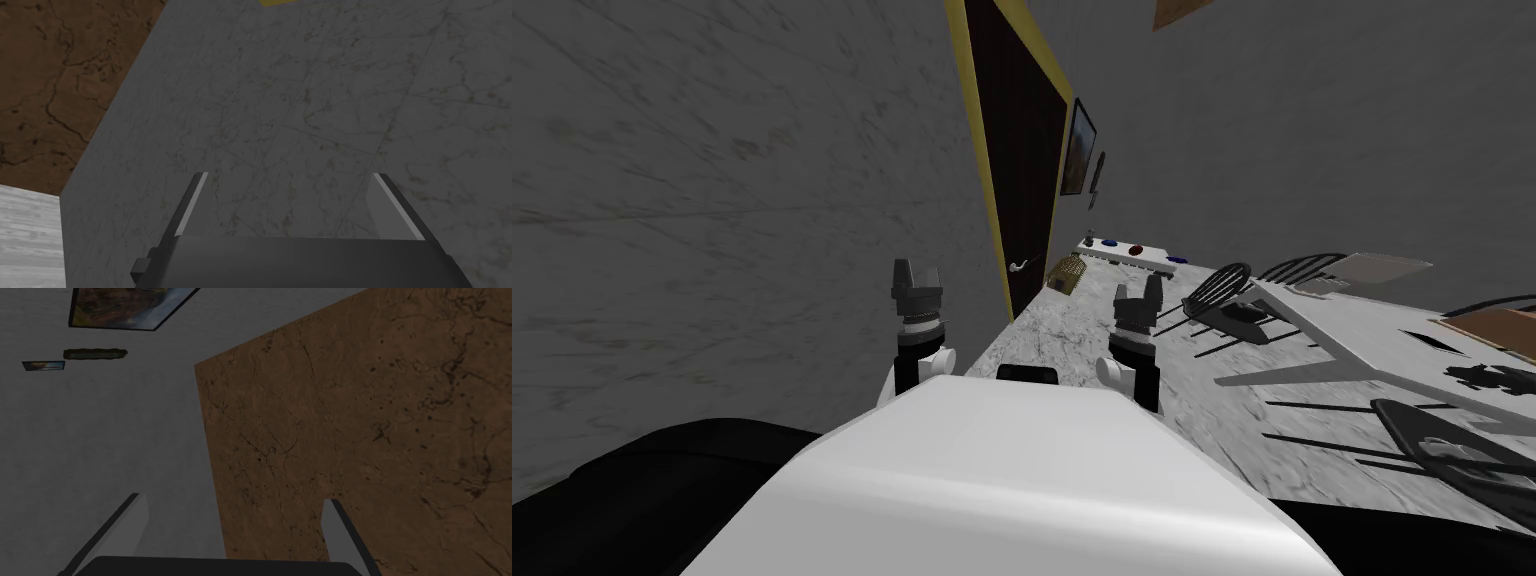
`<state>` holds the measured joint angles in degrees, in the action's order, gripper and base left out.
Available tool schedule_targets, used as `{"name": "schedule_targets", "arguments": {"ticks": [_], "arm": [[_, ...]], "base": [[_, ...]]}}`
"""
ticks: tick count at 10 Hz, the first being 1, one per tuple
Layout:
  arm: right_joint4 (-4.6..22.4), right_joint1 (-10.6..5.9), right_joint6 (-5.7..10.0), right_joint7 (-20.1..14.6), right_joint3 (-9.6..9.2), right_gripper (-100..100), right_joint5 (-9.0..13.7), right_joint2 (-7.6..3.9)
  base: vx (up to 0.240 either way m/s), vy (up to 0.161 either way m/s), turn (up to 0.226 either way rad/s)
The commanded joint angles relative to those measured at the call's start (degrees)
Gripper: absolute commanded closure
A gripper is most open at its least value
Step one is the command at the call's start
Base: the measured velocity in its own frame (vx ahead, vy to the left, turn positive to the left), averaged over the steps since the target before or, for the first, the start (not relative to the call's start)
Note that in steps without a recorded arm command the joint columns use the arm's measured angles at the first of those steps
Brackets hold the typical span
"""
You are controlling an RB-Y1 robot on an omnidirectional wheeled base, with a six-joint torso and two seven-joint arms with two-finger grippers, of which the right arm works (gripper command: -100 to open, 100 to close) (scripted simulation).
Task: Pull the door open
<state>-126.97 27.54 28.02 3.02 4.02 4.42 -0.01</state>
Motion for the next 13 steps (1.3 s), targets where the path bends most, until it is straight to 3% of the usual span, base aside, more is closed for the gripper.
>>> {"name": "schedule_targets", "arguments": {"ticks": [1, 7, 12, 13], "arm": [[2.0, -0.93, 0.28, -0.2, -0.07, -100, -0.1, -0.4], [11.0, -5.19, 1.57, -1.2, -0.38, -100, -0.4, -2.02], [20.0, -9.82, 2.97, -2.2, -0.72, -100, -0.7, -3.59], [20.8, -9.82, 2.97, -2.2, -0.72, -100, -0.7, -3.59]], "base": [[0.033, -0.024, 0.233], [0.066, -0.059, 0.231], [0.067, -0.071, 0.197], [0.046, -0.069, 0.079]]}}
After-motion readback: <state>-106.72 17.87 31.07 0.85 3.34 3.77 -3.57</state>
